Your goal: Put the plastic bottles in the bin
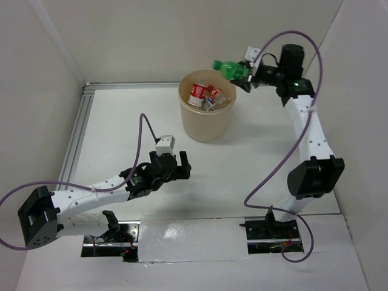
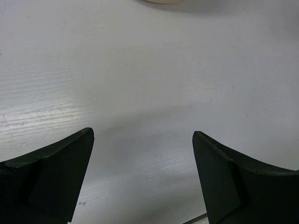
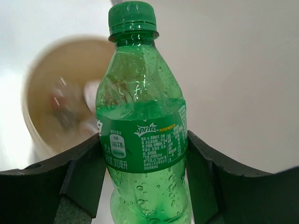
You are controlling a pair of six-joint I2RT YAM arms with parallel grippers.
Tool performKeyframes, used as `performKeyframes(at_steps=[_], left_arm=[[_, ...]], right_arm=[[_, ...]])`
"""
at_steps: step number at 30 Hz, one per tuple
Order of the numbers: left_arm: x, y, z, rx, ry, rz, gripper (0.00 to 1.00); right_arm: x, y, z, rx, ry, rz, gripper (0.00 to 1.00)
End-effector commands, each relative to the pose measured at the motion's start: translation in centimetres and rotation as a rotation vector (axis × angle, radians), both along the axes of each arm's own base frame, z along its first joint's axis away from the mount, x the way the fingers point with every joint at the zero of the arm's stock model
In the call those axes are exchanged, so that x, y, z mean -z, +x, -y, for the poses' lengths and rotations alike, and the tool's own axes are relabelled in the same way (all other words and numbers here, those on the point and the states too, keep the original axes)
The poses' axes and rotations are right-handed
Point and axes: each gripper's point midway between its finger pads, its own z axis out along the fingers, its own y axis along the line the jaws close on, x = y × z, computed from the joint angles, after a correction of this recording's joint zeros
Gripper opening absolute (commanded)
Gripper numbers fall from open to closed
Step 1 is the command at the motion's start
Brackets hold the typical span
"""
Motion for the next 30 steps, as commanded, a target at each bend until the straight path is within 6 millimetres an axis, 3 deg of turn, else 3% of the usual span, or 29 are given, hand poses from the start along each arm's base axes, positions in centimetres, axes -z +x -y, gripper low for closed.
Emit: performKeyframes(at_steps=[1, 4, 5, 8, 9, 10, 12, 16, 18, 19, 20, 22, 23, 25, 26, 27, 28, 29, 30], left_arm=[[-3.6, 1.0, 0.8, -0.001, -0.071, 0.079, 0.99], [-4.0, 0.7, 0.0, -0.016, -0.088, 0.087, 0.99], [-4.4, 0.6, -0.1, -0.016, -0.098, 0.094, 0.99], [-4.8, 0.1, -0.7, -0.023, -0.11, 0.098, 0.99], [-4.6, 0.0, -0.8, -0.023, -0.11, 0.098, 0.99], [-5.1, 0.0, -1.0, -0.031, -0.119, 0.109, 0.99], [-5.4, 0.0, -1.1, -0.031, -0.127, 0.114, 0.99], [-5.4, 0.0, -1.1, -0.026, -0.117, 0.119, 0.99], [-6.5, 0.2, -0.9, -0.02, -0.129, 0.137, 0.99], [-6.9, 0.3, -0.9, -0.013, -0.123, 0.148, 0.99], [-6.9, 0.3, -0.9, -0.009, -0.115, 0.152, 0.99], [-8.4, 0.4, -0.9, 0.002, -0.124, 0.183, 0.99], [-8.3, 0.3, -0.8, 0.02, -0.111, 0.187, 0.99], [-9.2, 0.1, -0.8, 0.032, -0.133, 0.206, 0.99], [-9.6, 0.0, -1.0, 0.037, -0.135, 0.218, 0.99], [-9.6, -0.1, -0.9, 0.051, -0.128, 0.22, 0.99], [-9.3, -0.2, -1.0, 0.052, -0.117, 0.212, 0.99], [-9.9, 0.0, -1.4, 0.047, -0.115, 0.223, 0.99], [-9.8, 0.0, -1.4, 0.053, -0.104, 0.228, 0.99]], right_arm=[[-1.4, 0.6, -6.5, -0.122, 0.106, -0.062, 0.47], [0.5, 1.5, -9.6, -0.175, 0.113, -0.141, 0.58], [1.0, 1.9, -10.0, -0.161, 0.118, -0.156, 0.67], [1.5, 2.8, -10.7, -0.155, 0.145, -0.189, 0.83], [1.7, 3.1, -10.8, -0.151, 0.149, -0.215, 0.97], [1.5, 2.9, -10.7, -0.151, 0.148, -0.216, 1.0], [1.1, 2.8, -9.8, -0.127, 0.167, -0.241, 1.0], [-2.1, 2.0, -8.2, -0.059, 0.22, -0.219, 1.0], [-4.2, 1.8, -6.2, 0.095, 0.281, -0.247, 1.0], [-3.7, 1.4, -5.1, 0.158, 0.281, -0.305, 1.0], [-4.5, 0.5, -4.5, 0.202, 0.303, -0.329, 1.0], [-2.6, 0.4, -1.4, 0.385, 0.317, -0.397, 1.0], [-0.3, -1.3, -0.5, 0.469, 0.341, -0.487, 1.0], [2.7, -2.7, 1.9, 0.627, 0.326, -0.522, 1.0], [2.1, -4.7, 2.7, 0.659, 0.346, -0.488, 1.0], [7.4, -6.0, 3.3, 0.707, 0.3, -0.574, 1.0], [8.2, -6.6, 4.4, 0.75, 0.315, -0.556, 1.0], [7.5, -8.5, 4.8, 0.757, 0.346, -0.515, 1.0], [11.0, -9.7, 5.9, 0.797, 0.331, -0.561, 1.0]])
